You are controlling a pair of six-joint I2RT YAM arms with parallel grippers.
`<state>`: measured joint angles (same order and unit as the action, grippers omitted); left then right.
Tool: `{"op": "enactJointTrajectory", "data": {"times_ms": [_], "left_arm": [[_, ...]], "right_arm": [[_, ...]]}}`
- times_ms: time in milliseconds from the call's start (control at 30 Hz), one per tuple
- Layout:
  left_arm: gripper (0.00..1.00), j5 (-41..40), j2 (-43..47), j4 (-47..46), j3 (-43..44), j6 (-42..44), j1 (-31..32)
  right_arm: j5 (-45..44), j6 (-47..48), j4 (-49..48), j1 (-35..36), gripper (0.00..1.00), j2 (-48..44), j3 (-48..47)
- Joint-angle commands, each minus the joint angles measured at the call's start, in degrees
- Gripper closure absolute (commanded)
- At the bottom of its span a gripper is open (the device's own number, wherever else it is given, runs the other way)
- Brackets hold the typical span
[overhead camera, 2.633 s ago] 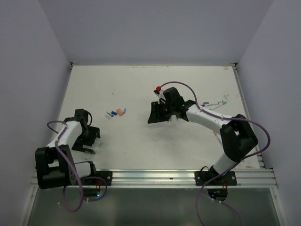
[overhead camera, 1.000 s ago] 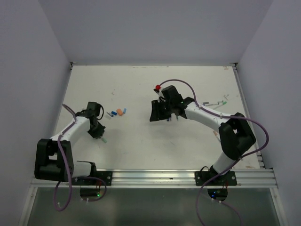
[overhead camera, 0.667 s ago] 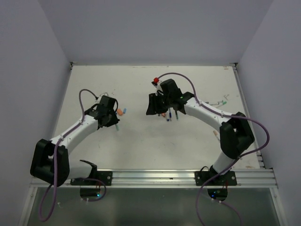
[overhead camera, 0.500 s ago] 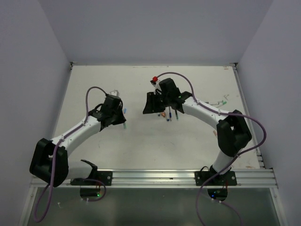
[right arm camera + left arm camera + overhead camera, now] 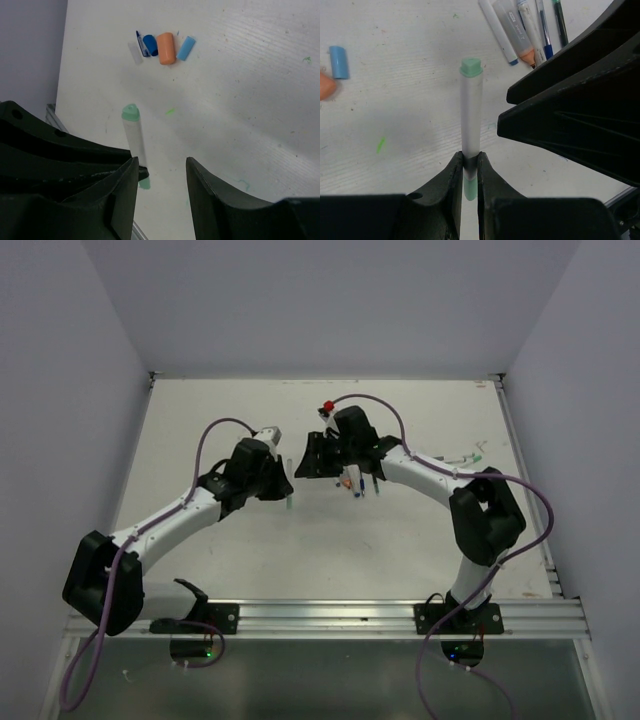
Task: Open the pen caps
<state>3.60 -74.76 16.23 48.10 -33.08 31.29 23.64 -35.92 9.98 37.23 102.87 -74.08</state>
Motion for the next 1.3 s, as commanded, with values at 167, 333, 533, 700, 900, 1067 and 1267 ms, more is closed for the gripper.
{"op": "enactJointTrajectory", "data": {"times_ms": [167,333,533,700,900,1067,1267], "left_arm": [[1.0,3.3,-1.1,-1.6,3.1,3.0,0.6],[1.0,3.9,-0.9,-1.1,3.8,3.2,0.7],[1.0,4.7,-0.1,-1.2,4.4,2.7,0.8],[1.0,5.2,0.2,-0.7,5.3,2.9,0.8],[0.47,0.5,1.6,0.6,2.9,2.8,0.8],[0.35,0.8,1.8,0.5,0.6,2.3,0.8],[0.53,1.5,2.0,-0.3,-0.5,2.5,1.1]], "right_arm": [[1.0,-2.9,-5.1,0.9,0.53,0.8,-3.6],[1.0,-3.2,-5.5,1.9,0.53,2.3,-4.6],[0.9,-3.9,-6.5,2.4,0.56,4.2,-4.4],[1.3,-4.6,-7.6,2.7,0.94,5.2,-4.4],[-1.0,-4.4,-6.9,2.7,1.0,3.4,-3.6],[-2.4,-5.1,-6.9,2.7,1.0,2.6,-3.3],[-1.5,-7.0,-8.7,2.7,1.0,2.5,-3.1]]}}
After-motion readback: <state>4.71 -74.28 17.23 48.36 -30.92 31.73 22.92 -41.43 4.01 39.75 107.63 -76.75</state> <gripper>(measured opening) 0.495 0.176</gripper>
